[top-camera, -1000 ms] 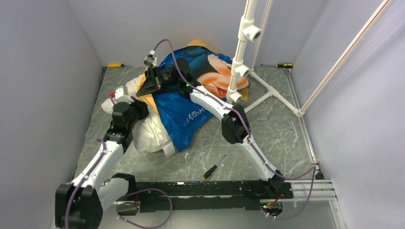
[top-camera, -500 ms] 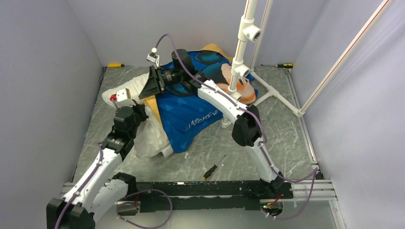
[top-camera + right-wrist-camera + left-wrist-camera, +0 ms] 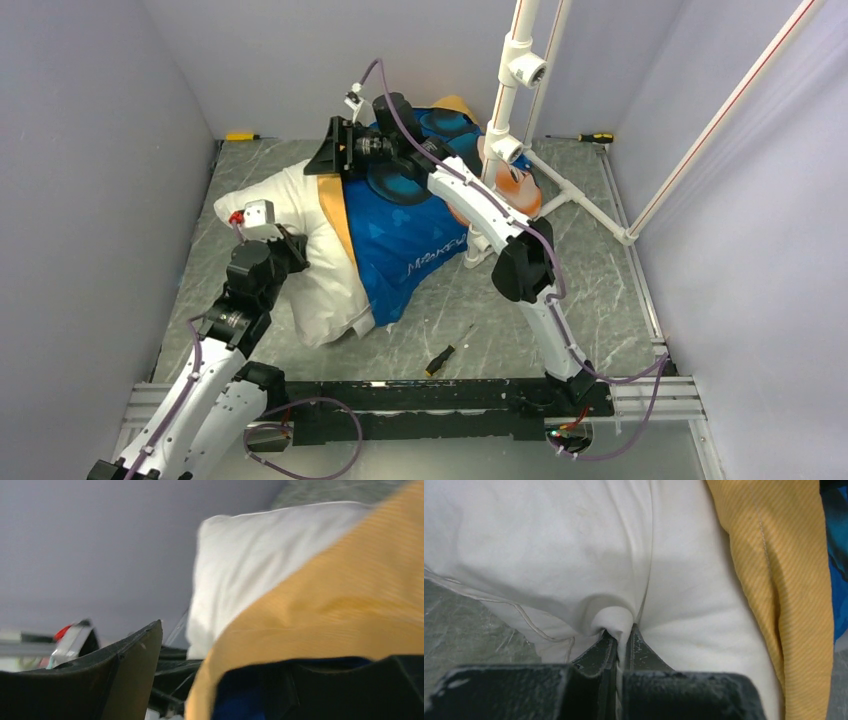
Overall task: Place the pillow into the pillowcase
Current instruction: Stuff the pillow into the pillowcase.
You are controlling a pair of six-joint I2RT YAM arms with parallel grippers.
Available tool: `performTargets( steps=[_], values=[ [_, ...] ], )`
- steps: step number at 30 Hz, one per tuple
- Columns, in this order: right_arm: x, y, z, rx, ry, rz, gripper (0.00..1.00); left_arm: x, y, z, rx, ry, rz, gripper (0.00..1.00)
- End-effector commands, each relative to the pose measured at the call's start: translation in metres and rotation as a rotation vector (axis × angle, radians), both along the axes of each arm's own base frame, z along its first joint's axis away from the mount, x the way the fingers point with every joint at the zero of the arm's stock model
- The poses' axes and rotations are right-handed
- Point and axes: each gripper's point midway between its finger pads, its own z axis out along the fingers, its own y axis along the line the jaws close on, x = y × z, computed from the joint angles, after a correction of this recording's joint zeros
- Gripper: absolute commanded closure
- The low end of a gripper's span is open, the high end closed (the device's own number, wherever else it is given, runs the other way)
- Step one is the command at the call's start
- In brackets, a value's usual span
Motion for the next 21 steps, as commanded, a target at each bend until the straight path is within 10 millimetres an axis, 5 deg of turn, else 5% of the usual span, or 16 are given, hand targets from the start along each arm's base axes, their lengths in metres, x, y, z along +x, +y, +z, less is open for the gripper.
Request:
performTargets(
  steps=[1,6,9,11,15,21],
  values=[
    [0.044,-0.027,-0.016,-0.099,0.027,-0.247,0.31,-0.008,-0.028,0.024,-0.023,-0.065,-0.162,1.00],
    [0.068,-0.048,-0.039,-0.176,0.021,-0.381,0.31,-0.010,-0.038,0.033,-0.015,-0.078,-0.228,1.00],
    [0.079,-0.038,-0.052,-0.155,0.040,-0.387,0.35,-0.010,-0.046,0.034,-0.034,-0.082,-0.268,1.00],
    [0.078,-0.025,-0.053,-0.121,0.074,-0.342,0.47,-0.009,-0.049,0.037,-0.030,-0.089,-0.286,1.00],
    [0.054,-0.005,-0.013,0.037,0.082,-0.185,1.00,-0.004,-0.045,0.054,0.028,-0.136,-0.274,1.00],
    [-0.020,0.013,0.101,0.396,0.038,0.165,1.00,0.011,-0.076,0.102,0.141,-0.286,-0.468,1.00]
  ],
)
